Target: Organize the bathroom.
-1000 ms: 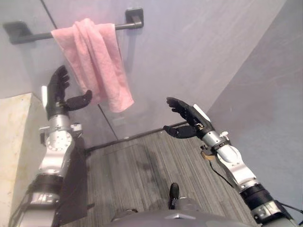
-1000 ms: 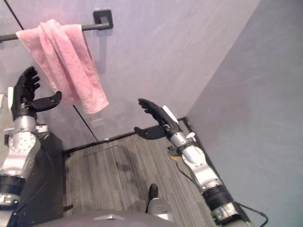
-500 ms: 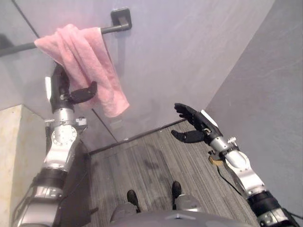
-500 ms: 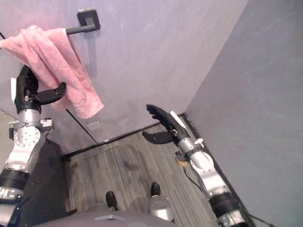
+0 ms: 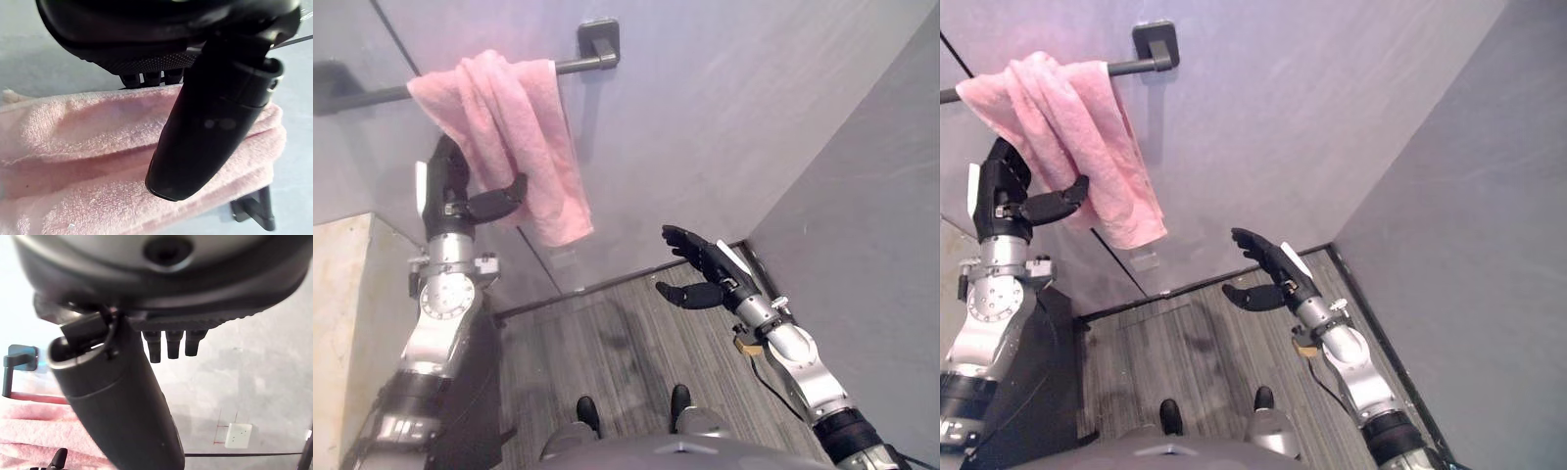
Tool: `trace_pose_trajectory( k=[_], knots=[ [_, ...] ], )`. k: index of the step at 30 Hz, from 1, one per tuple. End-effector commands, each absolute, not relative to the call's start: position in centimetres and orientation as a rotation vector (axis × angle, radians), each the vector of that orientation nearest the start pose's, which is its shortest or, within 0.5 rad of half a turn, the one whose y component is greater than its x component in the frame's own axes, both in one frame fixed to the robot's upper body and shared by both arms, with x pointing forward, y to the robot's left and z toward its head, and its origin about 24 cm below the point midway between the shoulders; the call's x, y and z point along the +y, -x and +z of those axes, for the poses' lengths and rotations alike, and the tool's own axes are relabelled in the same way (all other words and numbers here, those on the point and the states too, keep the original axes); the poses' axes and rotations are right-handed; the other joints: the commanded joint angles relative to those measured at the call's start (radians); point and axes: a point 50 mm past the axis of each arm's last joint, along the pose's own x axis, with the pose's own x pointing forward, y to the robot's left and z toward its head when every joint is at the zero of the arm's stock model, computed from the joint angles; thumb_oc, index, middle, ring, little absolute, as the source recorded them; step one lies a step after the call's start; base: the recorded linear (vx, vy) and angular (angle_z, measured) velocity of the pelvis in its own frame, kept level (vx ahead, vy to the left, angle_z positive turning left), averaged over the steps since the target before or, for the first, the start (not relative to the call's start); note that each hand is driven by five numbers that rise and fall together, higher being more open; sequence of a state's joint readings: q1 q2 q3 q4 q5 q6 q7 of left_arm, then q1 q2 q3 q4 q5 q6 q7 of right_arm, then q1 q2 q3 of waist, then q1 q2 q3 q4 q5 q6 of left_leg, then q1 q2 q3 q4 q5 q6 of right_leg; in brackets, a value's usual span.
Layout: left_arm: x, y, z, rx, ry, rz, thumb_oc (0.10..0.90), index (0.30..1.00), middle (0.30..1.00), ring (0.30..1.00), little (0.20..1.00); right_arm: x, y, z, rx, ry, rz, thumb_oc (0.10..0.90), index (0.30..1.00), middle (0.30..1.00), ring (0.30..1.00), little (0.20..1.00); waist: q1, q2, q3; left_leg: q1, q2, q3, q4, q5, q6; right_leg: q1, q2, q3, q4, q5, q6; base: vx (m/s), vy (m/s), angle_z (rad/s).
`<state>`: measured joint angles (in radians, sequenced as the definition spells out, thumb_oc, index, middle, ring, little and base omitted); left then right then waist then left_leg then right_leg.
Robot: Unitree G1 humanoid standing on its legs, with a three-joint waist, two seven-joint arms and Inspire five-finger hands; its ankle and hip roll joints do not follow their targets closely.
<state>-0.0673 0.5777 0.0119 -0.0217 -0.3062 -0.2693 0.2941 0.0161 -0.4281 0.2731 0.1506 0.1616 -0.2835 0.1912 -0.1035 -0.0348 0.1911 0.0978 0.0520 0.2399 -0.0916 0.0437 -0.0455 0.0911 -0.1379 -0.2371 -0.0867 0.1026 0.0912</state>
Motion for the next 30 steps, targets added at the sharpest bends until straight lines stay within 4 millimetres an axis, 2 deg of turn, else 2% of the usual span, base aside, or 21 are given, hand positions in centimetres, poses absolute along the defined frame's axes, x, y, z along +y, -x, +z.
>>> trace_pose_trajectory(
  k=[1, 11, 13, 14, 19, 20, 30],
  knots=[
    [25.2, -26.7, 17.7, -0.635, -0.201, 0.171, 0.800, 0.900, 0.900, 0.900, 0.900, -16.6, -25.3, 5.8, -0.201, 0.286, 0.443, 0.800, 0.900, 0.900, 0.900, 0.900, -0.001, 0.065, -0.108, 0.036, 0.022, -0.004, 0.004, -0.066, -0.037, -0.014, 0.029, -0.039, 0.075, -0.162, 0.082, 0.01, 0.019, -0.09],
    [27.1, -25.1, 18.5, -0.664, -0.208, 0.232, 0.800, 0.900, 0.900, 0.900, 0.900, -16.8, -25.0, 4.6, -0.137, 0.265, 0.437, 0.800, 0.900, 0.900, 0.900, 0.900, 0.018, 0.064, -0.111, 0.038, 0.014, -0.010, 0.004, -0.073, -0.028, -0.005, 0.022, -0.044, 0.075, -0.165, 0.089, 0.01, 0.012, -0.02],
    [27.8, -25.2, 18.7, -0.676, -0.260, 0.292, 0.800, 0.900, 0.900, 0.900, 0.900, -16.8, -24.9, 4.4, -0.126, 0.263, 0.437, 0.800, 0.900, 0.900, 0.900, 0.900, 0.016, 0.065, -0.114, 0.039, 0.012, -0.009, 0.004, -0.075, -0.027, -0.005, 0.021, -0.042, 0.077, -0.165, 0.092, 0.05, 0.038, 0.02],
    [28.7, -25.4, 18.9, -0.668, -0.242, 0.317, 0.800, 0.900, 0.900, 0.900, 0.900, -16.9, -24.8, 4.2, -0.120, 0.265, 0.441, 0.800, 0.900, 0.900, 0.900, 0.900, 0.011, 0.066, -0.117, 0.041, 0.012, -0.006, 0.004, -0.075, -0.027, -0.004, 0.021, -0.040, 0.076, -0.164, 0.094, 0.06, 0.031, 0.05],
    [30.0, -25.7, 18.8, -0.651, -0.261, 0.359, 0.800, 0.900, 0.900, 0.900, 0.900, -17.0, -24.7, 3.9, -0.111, 0.267, 0.439, 0.800, 0.900, 0.900, 0.900, 0.900, 0.004, 0.069, -0.122, 0.043, 0.010, 0.000, 0.004, -0.076, -0.026, -0.004, 0.020, -0.036, 0.076, -0.162, 0.097, 0.05, 0.021, 0.02],
    [30.8, -25.8, 18.8, -0.649, -0.274, 0.376, 0.800, 0.900, 0.900, 0.900, 0.900, -17.2, -24.6, 3.9, -0.107, 0.269, 0.441, 0.800, 0.900, 0.900, 0.900, 0.900, -0.002, 0.071, -0.125, 0.044, 0.008, 0.004, 0.004, -0.077, -0.027, -0.004, 0.020, -0.033, 0.075, -0.161, 0.099, 0.06, 0.024, -0.04],
    [32.4, -26.3, 18.9, -0.654, -0.317, 0.390, 0.800, 0.900, 0.900, 0.900, 0.900, -17.5, -24.3, 3.7, -0.096, 0.268, 0.459, 0.800, 0.900, 0.900, 0.900, 0.900, -0.030, 0.077, -0.136, 0.053, 0.003, 0.027, 0.004, -0.086, -0.019, -0.008, 0.023, -0.013, 0.076, -0.160, 0.105, 0.06, 0.014, -0.12]
  ],
)
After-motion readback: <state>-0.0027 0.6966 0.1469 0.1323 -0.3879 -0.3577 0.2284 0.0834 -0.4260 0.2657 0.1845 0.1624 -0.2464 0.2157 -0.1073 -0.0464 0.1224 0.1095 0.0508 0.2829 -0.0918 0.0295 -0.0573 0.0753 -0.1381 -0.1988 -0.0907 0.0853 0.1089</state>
